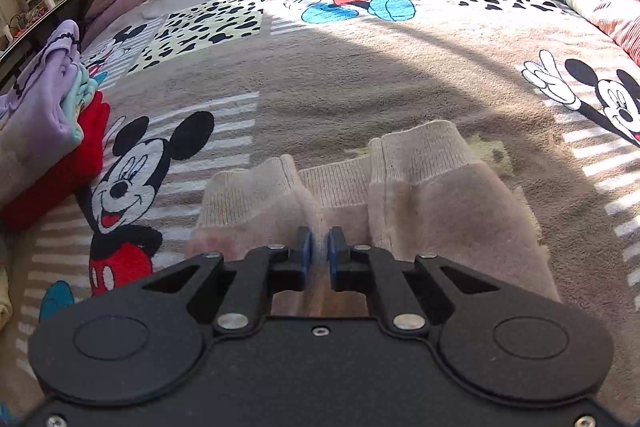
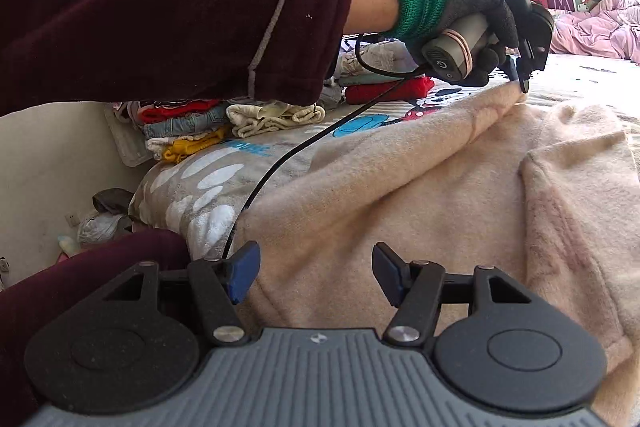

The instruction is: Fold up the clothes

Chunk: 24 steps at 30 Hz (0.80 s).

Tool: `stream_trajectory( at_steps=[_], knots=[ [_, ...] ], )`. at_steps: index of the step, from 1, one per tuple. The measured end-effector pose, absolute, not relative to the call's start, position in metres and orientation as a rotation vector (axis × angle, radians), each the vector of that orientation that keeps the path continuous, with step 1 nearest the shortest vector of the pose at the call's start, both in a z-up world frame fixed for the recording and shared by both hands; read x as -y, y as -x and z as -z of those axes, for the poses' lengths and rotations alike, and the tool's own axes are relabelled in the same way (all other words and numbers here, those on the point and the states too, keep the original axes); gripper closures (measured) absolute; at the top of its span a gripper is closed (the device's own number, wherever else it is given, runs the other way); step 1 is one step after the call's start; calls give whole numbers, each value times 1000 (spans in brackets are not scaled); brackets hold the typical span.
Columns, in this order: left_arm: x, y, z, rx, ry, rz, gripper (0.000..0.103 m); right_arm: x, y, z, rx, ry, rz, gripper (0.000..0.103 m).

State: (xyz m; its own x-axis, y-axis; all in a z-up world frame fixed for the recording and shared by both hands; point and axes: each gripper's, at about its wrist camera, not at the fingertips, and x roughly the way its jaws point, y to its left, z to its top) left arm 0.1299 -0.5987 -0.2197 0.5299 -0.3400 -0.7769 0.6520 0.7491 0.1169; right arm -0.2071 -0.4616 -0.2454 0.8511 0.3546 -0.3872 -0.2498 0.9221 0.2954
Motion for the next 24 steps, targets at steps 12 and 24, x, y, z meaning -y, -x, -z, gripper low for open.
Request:
stream_trajectory(
  at_steps=[12,24],
  knots=[
    [407,-90,103,-648,29,794,57,475,215,248,-445,-273,-291,41],
    [177,-20,267,-1043,620,566,49,483,221,249,-413,-369,-209,40]
  ],
)
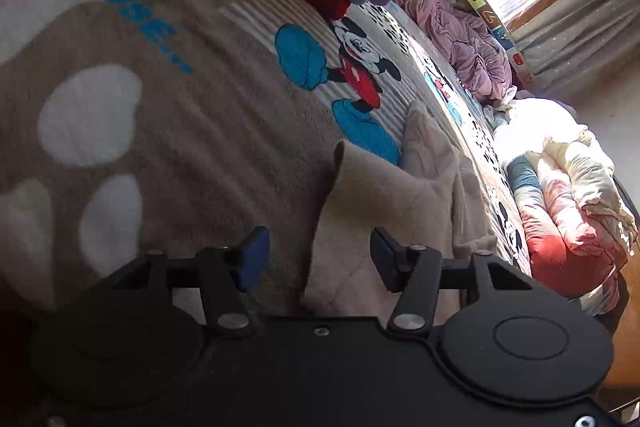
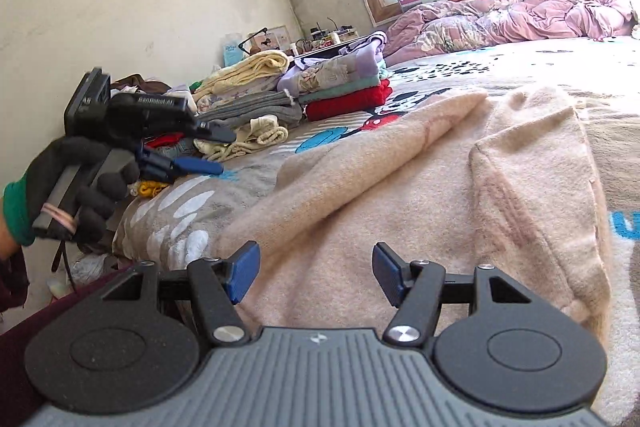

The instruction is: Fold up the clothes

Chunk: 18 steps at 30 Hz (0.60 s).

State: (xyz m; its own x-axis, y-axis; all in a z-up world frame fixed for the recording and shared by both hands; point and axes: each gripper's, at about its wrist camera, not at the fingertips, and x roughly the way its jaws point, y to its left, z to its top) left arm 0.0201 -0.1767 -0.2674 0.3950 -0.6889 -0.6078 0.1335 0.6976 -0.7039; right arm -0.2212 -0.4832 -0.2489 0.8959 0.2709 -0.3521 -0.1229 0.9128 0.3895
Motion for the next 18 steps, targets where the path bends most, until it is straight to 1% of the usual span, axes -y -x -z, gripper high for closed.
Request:
stream_trajectory(
  at_steps=[1,3,6,8,9,10,11,13,15,16,18],
  knots=[
    [169,-14,285,-1101,739,571,49,486,223,250,-411,-387,-197,40],
    [169,1,302,-1150,857,592,49,490,227,251,-408,-412,-171,40],
    [180,10,302,-1126,859,588,49,494,232,252,-406,-421,-138,40],
    [190,8,296,-1050,842,593,52,495,234,252,-401,-426,-125,40],
    [196,8,294,-1035,825,609,66,496,235,253,-400,-432,-122,40],
    [204,7,291,-1019,804,627,84,496,235,254,-400,-438,-119,40],
    [213,10,283,-995,755,653,90,497,235,255,-399,-447,-119,40],
    [236,27,259,-872,586,722,94,502,237,255,-390,-487,-124,40],
    [265,50,232,-732,369,794,95,514,242,257,-358,-583,-136,41],
    [282,67,220,-640,216,817,95,521,245,258,-337,-635,-137,41],
    [309,105,208,-465,-38,888,95,542,254,263,-275,-781,-134,41]
  ],
)
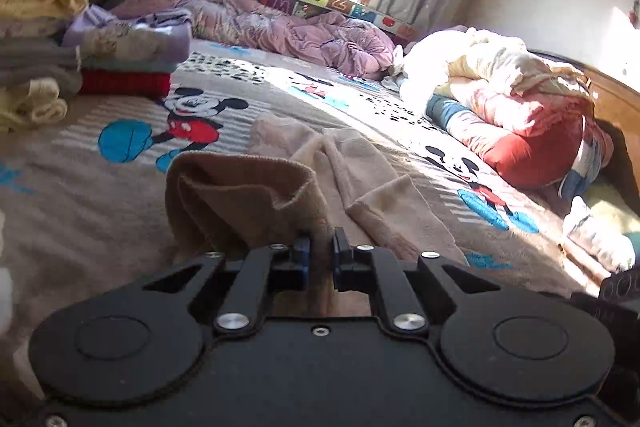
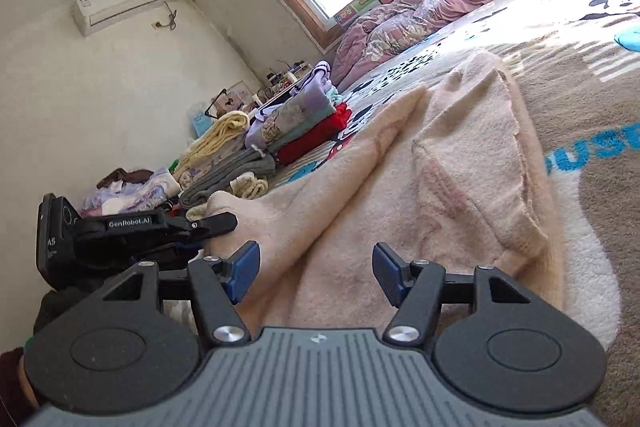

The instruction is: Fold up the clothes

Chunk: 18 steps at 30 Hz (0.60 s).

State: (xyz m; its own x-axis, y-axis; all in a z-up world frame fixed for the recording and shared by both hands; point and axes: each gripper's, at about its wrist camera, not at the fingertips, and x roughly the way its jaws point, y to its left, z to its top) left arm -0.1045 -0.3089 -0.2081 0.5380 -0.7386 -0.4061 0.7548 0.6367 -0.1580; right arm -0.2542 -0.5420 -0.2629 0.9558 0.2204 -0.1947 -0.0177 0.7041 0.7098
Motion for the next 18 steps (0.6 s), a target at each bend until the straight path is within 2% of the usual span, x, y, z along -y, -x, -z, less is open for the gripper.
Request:
stream_trajectory(
  at_steps=[3,8,10,11,14,18],
  knots=[
    [341,160,218,-264,-345,974,96,566,268,271,-189,-934,-115,37],
    [368,208,293,18,-878,1040,96,585,280,282,-139,-1051,-94,34],
    [365,220,331,163,-1187,1023,96,583,277,282,-164,-1036,-100,32],
    [362,221,337,195,-1218,1012,96,580,274,282,-183,-1019,-104,31],
    [357,204,320,68,-1066,1031,94,570,266,277,-230,-938,-111,31],
    [348,194,310,10,-996,1042,76,548,257,264,-267,-784,-104,31]
  ],
)
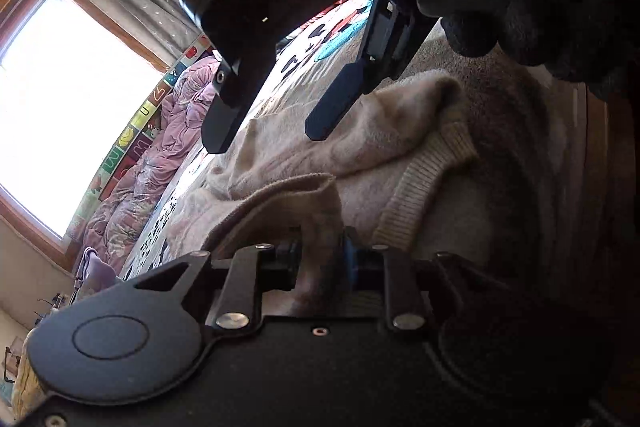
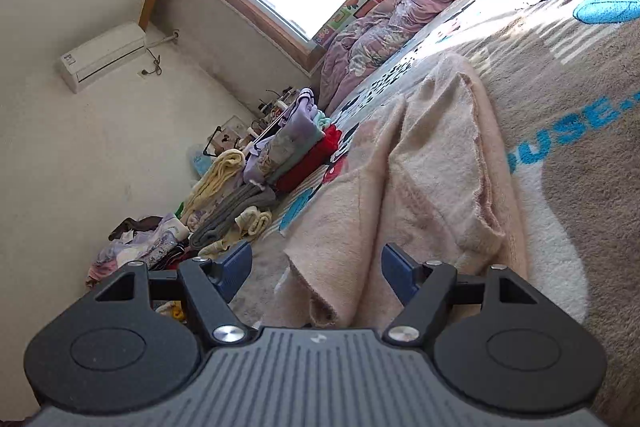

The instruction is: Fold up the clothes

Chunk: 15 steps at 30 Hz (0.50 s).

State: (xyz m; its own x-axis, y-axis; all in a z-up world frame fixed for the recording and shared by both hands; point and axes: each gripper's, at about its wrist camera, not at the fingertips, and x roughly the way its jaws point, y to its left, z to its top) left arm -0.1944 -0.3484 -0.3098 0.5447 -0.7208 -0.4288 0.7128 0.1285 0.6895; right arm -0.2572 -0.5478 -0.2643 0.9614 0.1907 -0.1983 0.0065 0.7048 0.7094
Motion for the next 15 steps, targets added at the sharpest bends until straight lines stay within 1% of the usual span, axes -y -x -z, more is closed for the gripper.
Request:
stream_trajectory(
  at_steps=[2,3,4,7,9,11,12,13,14,15],
  knots=[
    [340,191,305,-26,-947,1056,71,536,252,257,-277,-699,-112,31],
    [333,190,299,-53,-910,1077,63,528,250,252,-284,-643,-116,31],
    [325,189,294,-79,-873,1096,60,521,247,249,-294,-587,-119,31],
    [300,176,275,-169,-721,1142,60,502,240,245,-348,-474,-107,31],
    [287,161,264,-241,-589,1144,60,492,234,247,-399,-423,-70,34],
    [274,143,255,-328,-427,1090,66,490,231,250,-436,-408,-46,50],
    [268,134,252,-372,-345,1053,69,489,230,251,-445,-403,-35,56],
    [269,130,251,-390,-309,1046,76,490,229,251,-447,-399,-27,68],
    [269,126,250,-408,-272,1038,81,490,228,252,-448,-396,-19,80],
    [269,123,248,-425,-236,1030,86,491,228,252,-448,-400,-12,82]
  ],
)
